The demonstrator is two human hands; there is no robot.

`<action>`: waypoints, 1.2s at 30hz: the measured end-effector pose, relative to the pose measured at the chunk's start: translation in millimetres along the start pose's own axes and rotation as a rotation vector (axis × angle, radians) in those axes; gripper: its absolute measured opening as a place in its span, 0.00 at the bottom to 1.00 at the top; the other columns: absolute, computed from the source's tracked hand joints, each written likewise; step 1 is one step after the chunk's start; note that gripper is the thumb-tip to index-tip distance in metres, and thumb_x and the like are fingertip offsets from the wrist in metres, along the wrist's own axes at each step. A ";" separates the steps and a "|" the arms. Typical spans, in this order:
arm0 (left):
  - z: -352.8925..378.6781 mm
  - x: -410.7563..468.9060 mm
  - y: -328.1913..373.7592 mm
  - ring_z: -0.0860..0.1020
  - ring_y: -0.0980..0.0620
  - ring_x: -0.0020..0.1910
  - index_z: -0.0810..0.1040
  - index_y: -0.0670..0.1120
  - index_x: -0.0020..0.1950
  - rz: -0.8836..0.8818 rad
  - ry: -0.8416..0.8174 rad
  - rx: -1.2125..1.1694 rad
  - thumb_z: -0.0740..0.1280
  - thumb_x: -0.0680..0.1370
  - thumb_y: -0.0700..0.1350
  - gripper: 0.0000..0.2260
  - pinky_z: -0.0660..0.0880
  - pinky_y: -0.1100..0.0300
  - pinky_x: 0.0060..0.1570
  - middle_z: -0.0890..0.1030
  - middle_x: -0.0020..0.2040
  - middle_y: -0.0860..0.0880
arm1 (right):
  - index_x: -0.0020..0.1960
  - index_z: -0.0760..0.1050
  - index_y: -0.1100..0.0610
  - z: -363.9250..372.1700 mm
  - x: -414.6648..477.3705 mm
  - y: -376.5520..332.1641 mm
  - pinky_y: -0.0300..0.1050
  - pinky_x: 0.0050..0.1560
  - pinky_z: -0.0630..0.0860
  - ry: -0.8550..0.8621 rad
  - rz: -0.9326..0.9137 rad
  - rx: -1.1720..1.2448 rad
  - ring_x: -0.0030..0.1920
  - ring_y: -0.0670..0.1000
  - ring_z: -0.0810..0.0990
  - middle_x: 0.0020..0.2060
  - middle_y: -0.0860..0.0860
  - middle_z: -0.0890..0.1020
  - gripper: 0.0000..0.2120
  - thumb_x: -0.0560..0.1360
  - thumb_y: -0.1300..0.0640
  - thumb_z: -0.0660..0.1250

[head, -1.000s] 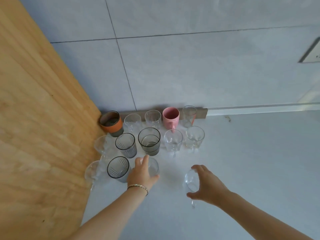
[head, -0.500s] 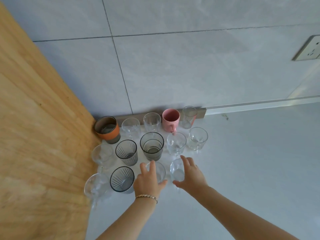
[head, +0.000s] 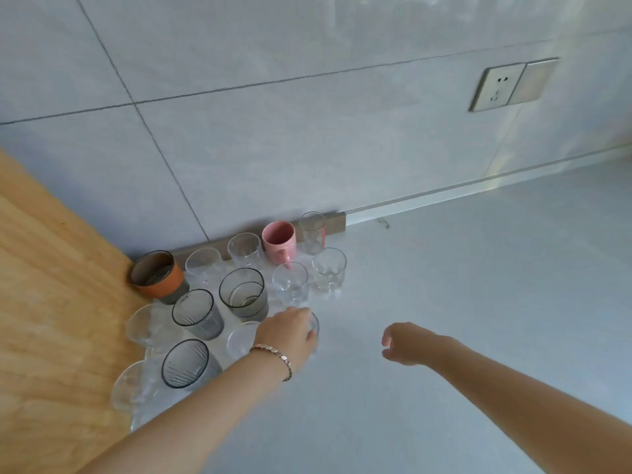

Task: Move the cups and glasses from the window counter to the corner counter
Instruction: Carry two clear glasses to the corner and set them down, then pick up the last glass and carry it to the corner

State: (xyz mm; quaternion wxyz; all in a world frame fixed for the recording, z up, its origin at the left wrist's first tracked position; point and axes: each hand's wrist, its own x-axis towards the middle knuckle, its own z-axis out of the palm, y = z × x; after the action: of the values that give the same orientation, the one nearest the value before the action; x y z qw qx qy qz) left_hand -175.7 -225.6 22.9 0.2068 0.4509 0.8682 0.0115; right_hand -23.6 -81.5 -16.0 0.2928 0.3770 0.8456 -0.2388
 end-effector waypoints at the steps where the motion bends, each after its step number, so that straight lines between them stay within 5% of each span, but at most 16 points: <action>1: 1.3 3.4 19.5 0.77 0.46 0.57 0.73 0.48 0.60 0.006 -0.074 -0.047 0.59 0.77 0.49 0.13 0.73 0.56 0.54 0.78 0.59 0.49 | 0.66 0.70 0.54 -3.6 -8.8 18.9 0.46 0.65 0.69 -0.005 0.012 0.010 0.67 0.52 0.71 0.66 0.51 0.73 0.18 0.77 0.54 0.59; 5: 15.2 17.3 119.6 0.71 0.47 0.41 0.73 0.50 0.46 0.096 -0.375 -0.058 0.61 0.76 0.48 0.04 0.66 0.60 0.35 0.74 0.40 0.47 | 0.68 0.68 0.55 -6.9 -51.7 113.6 0.44 0.65 0.67 0.002 0.089 0.091 0.68 0.51 0.70 0.67 0.51 0.73 0.19 0.78 0.53 0.59; 8: 31.9 21.1 209.8 0.66 0.49 0.40 0.65 0.53 0.34 0.192 -0.398 0.025 0.60 0.75 0.47 0.10 0.57 0.61 0.29 0.67 0.39 0.49 | 0.68 0.68 0.54 1.4 -94.8 204.0 0.46 0.66 0.67 0.041 0.175 0.142 0.68 0.51 0.69 0.67 0.50 0.72 0.20 0.77 0.52 0.58; 11: 51.9 17.8 310.3 0.68 0.48 0.40 0.71 0.50 0.42 0.300 -0.387 0.067 0.60 0.75 0.46 0.03 0.62 0.60 0.32 0.70 0.42 0.49 | 0.67 0.69 0.60 13.0 -147.1 300.8 0.50 0.67 0.69 0.036 0.267 0.181 0.67 0.55 0.70 0.67 0.54 0.72 0.20 0.78 0.53 0.57; 15: 83.0 8.8 442.3 0.75 0.47 0.49 0.75 0.45 0.58 0.459 -0.361 0.165 0.60 0.77 0.48 0.13 0.69 0.61 0.48 0.78 0.53 0.46 | 0.60 0.74 0.67 32.9 -218.7 424.6 0.53 0.60 0.72 0.021 0.405 0.235 0.56 0.58 0.76 0.61 0.60 0.77 0.20 0.78 0.52 0.56; 18: 111.8 -3.0 540.3 0.76 0.47 0.52 0.75 0.45 0.59 0.583 -0.370 0.247 0.61 0.77 0.49 0.14 0.72 0.60 0.54 0.79 0.58 0.46 | 0.49 0.75 0.64 53.4 -270.9 511.1 0.49 0.47 0.72 0.030 0.550 0.254 0.43 0.55 0.72 0.44 0.57 0.77 0.16 0.78 0.52 0.56; 21: 139.7 -16.7 623.0 0.76 0.47 0.51 0.76 0.46 0.55 0.702 -0.407 0.323 0.61 0.76 0.49 0.12 0.72 0.59 0.54 0.78 0.51 0.47 | 0.42 0.72 0.62 71.4 -318.2 574.0 0.46 0.41 0.70 0.078 0.705 0.357 0.39 0.55 0.71 0.34 0.54 0.71 0.11 0.77 0.56 0.57; 23: 158.6 -22.1 672.4 0.77 0.47 0.53 0.75 0.48 0.51 0.776 -0.418 0.364 0.61 0.76 0.50 0.08 0.73 0.59 0.54 0.79 0.52 0.47 | 0.54 0.74 0.67 84.2 -348.0 610.6 0.48 0.53 0.75 0.106 0.783 0.470 0.49 0.58 0.77 0.49 0.60 0.79 0.14 0.77 0.57 0.58; 25: 173.8 -23.7 714.3 0.77 0.48 0.56 0.73 0.50 0.48 0.843 -0.423 0.398 0.61 0.76 0.50 0.05 0.73 0.59 0.55 0.79 0.54 0.48 | 0.66 0.70 0.65 95.2 -371.8 638.2 0.50 0.64 0.71 0.130 0.872 0.577 0.64 0.58 0.75 0.65 0.60 0.75 0.19 0.78 0.57 0.58; 36: 254.7 -38.8 964.7 0.72 0.50 0.47 0.72 0.49 0.49 1.148 -0.487 0.584 0.60 0.76 0.48 0.05 0.70 0.60 0.51 0.74 0.48 0.50 | 0.66 0.71 0.62 165.9 -467.6 797.1 0.48 0.64 0.70 0.215 1.207 0.930 0.64 0.57 0.74 0.65 0.57 0.76 0.21 0.77 0.51 0.59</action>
State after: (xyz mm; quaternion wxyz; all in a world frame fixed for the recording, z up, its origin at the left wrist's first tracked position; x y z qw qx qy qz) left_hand 688.9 273.6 2.8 0.2269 0.8666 0.3880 -0.2169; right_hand 902.9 61.7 35.3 0.0998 0.8785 0.3300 -0.3306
